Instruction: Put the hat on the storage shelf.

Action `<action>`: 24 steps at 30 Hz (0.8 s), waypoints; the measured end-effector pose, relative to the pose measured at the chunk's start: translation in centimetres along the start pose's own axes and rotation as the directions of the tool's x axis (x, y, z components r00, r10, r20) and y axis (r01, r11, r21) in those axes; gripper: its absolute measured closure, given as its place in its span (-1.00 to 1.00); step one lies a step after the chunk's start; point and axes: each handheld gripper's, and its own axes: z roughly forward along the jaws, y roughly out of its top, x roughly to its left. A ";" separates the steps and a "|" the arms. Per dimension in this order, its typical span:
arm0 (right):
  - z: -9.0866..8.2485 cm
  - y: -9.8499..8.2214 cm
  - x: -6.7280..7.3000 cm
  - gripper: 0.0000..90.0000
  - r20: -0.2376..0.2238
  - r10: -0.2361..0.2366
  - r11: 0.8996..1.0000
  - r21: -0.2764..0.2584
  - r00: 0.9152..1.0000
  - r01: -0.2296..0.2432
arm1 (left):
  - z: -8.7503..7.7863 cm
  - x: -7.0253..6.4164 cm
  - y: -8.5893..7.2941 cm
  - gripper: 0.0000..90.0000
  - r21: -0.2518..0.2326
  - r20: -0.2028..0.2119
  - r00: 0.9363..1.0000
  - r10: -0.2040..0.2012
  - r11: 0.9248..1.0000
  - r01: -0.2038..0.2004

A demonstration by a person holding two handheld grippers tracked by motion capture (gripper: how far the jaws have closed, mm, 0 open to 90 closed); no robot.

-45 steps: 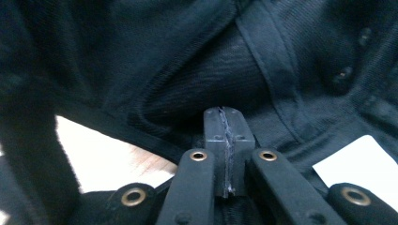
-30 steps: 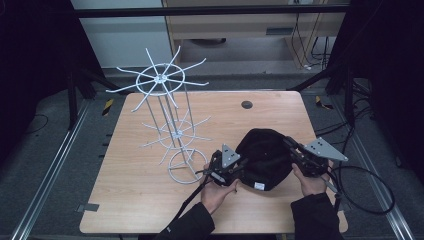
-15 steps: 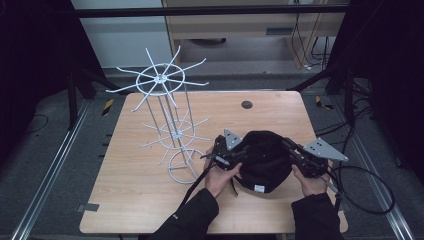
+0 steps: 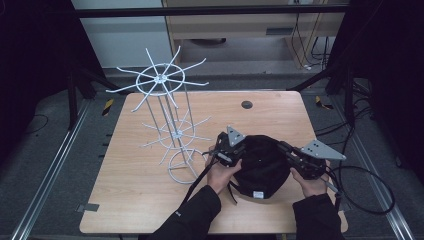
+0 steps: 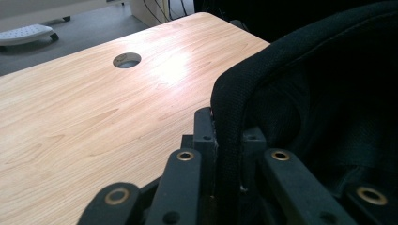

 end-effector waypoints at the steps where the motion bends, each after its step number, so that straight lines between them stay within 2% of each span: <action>1: 0.0 0.0 0.0 0.73 -0.003 0.007 1.000 0.002 1.000 -0.007 | -0.1 0.0 0.1 0.85 -0.009 -0.012 1.000 0.007 1.000 -0.007; 6: -0.3 0.0 -0.3 0.30 -0.024 0.061 0.998 0.031 0.998 -0.060 | -0.8 -0.1 0.8 0.86 -0.037 -0.038 0.999 0.006 0.999 -0.007; 10: -1.1 -0.3 -0.4 0.07 -0.036 0.108 0.994 0.037 0.993 -0.107 | -1.4 -0.4 1.7 0.86 -0.069 -0.061 0.998 0.028 0.997 -0.032; 13: -1.6 -0.8 -0.4 0.00 -0.040 0.124 0.991 0.053 0.992 -0.121 | -1.7 -0.6 2.2 0.86 -0.088 -0.076 0.996 0.045 0.995 -0.052; 16: -1.5 -1.6 -0.4 -0.04 -0.036 0.124 0.988 0.092 0.992 -0.121 | -1.9 -0.8 2.6 0.86 -0.119 -0.083 0.996 0.045 0.991 -0.054; 21: -0.4 -2.9 -0.5 -0.04 -0.025 0.138 0.978 0.160 0.990 -0.132 | -2.2 -1.0 3.4 0.86 -0.146 -0.083 0.996 0.043 0.988 -0.055; 24: 0.4 -3.7 -0.3 -0.01 -0.019 0.146 0.969 0.206 0.989 -0.139 | -2.5 -1.4 3.5 0.86 -0.163 -0.079 0.996 0.052 0.984 -0.065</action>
